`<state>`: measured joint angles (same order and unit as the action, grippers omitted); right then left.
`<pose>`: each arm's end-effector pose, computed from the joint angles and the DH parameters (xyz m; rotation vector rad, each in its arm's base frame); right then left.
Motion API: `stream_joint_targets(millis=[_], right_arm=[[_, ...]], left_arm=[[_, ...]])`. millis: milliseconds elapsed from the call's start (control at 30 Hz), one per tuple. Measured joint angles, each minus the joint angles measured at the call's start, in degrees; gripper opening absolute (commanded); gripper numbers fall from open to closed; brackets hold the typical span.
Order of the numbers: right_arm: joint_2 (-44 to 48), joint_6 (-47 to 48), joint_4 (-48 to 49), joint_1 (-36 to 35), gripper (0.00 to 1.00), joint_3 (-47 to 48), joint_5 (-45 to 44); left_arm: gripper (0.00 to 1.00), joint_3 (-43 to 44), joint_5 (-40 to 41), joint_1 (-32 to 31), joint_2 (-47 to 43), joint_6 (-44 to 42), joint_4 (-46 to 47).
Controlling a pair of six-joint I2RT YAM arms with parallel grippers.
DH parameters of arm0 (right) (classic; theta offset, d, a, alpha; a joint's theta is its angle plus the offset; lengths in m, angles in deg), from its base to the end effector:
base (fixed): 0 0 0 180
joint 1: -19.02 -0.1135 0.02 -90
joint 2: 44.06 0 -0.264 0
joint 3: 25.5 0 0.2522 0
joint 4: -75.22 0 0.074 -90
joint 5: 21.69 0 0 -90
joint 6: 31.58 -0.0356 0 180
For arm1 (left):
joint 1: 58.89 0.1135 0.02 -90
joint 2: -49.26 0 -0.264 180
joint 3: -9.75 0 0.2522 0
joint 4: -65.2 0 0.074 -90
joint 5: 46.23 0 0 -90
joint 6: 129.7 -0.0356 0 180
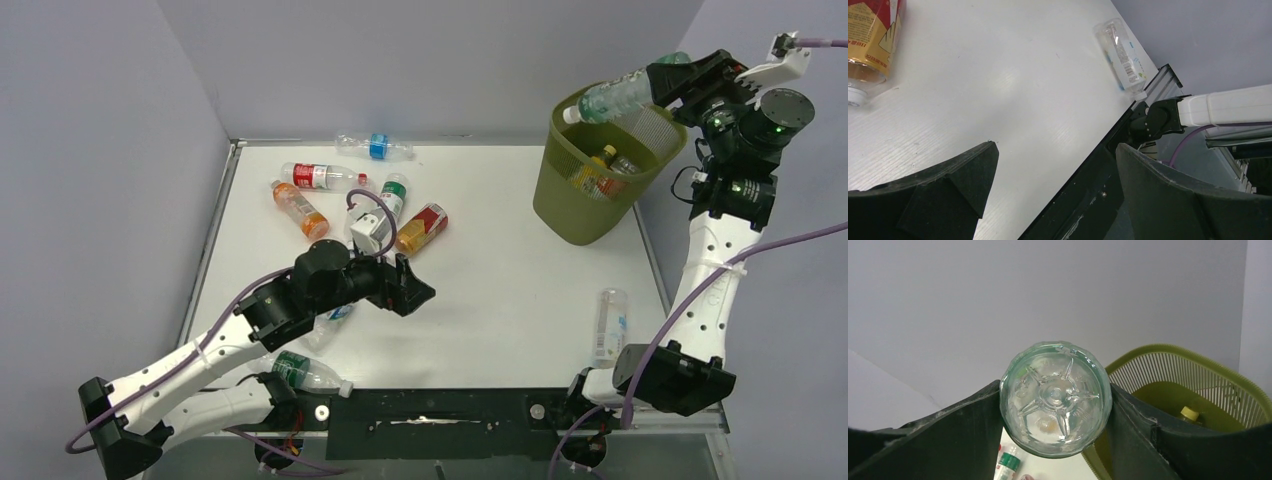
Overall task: Put the plastic bottles in the bin
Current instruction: Place the plastic bottle in the trash bin.
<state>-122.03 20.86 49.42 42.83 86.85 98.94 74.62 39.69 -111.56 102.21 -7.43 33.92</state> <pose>0.2604 -0.0951 0.5297 0.3309 1.4298 0.5748 0.1259 -0.1693 0.3400 0.4153 2.0148 -1.0379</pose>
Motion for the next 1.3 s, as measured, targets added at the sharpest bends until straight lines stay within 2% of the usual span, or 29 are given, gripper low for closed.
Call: stream_joint_targets(millis=[400,467,533,567,700,1067,1300], right_arm=[[-7.9,1.2,1.2,1.4,0.58,2.4,-1.8],[-9.3,1.7,1.3,1.4,0.67,2.5,-2.1],[-11.0,2.4,0.9,1.4,0.86,3.2,-2.1],[-12.4,2.8,0.5,1.4,0.92,4.2,-2.1],[-16.9,5.1,-2.2,1.4,0.97,8.2,-2.2],[-13.6,12.0,-12.3,-2.1,0.98,8.2,-5.5],[-2.5,15.4,-19.0,-8.3,0.99,6.9,-8.6]], left_arm=[[0.9,-0.3,-0.9,0.5,2.3,0.1,1.6],[0.9,-0.3,-1.1,0.5,2.6,0.1,1.7],[0.9,-0.3,-1.2,0.6,2.8,0.1,1.9],[0.9,-0.3,-1.2,0.7,2.8,0.1,1.9],[0.9,-0.3,-1.3,0.7,2.8,0.1,1.9],[0.9,-0.3,-2.3,1.0,3.0,0.2,1.9],[0.9,-0.3,-2.9,1.0,2.9,0.3,1.9]])
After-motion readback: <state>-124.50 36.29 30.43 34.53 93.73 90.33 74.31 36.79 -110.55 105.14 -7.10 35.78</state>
